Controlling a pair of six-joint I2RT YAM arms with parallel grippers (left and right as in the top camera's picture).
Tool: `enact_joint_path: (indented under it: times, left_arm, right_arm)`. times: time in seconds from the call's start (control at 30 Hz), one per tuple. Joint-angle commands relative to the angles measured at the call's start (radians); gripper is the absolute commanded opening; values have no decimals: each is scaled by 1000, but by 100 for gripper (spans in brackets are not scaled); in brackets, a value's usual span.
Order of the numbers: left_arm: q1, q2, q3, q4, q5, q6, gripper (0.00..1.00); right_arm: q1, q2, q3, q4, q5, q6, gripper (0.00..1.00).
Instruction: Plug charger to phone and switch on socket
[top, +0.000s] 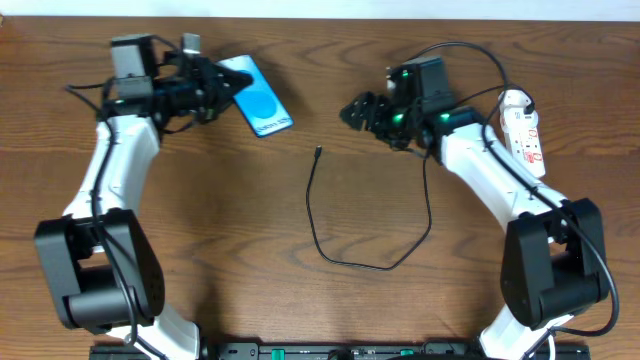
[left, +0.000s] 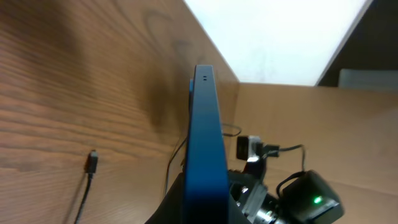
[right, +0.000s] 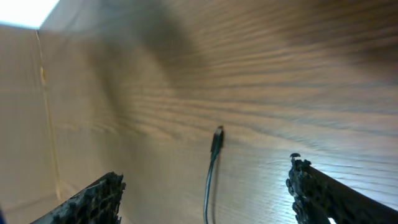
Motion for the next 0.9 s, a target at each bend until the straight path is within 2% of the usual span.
enact_joint_path:
  times: [0.0,0.2,0.4,0.53,0.87]
  left_arm:
    - [84,-4,15,12,128,12,7]
    - [148,-4,15,12,226,-17,7]
    - [166,-4,15,11,314,-17,7]
    - [166,-4,15,11,317,-17,7]
    - [165,-4,15,11,296,-17,7]
  right_arm:
    - [49,21,8,-2,41,-34,81]
    - [109,58,8,14,85,-7,76]
    - [135,108,8,30,84,50,63]
    - [164,157,8,39,57,82,56]
    - [203,223,8,69,56,110,50]
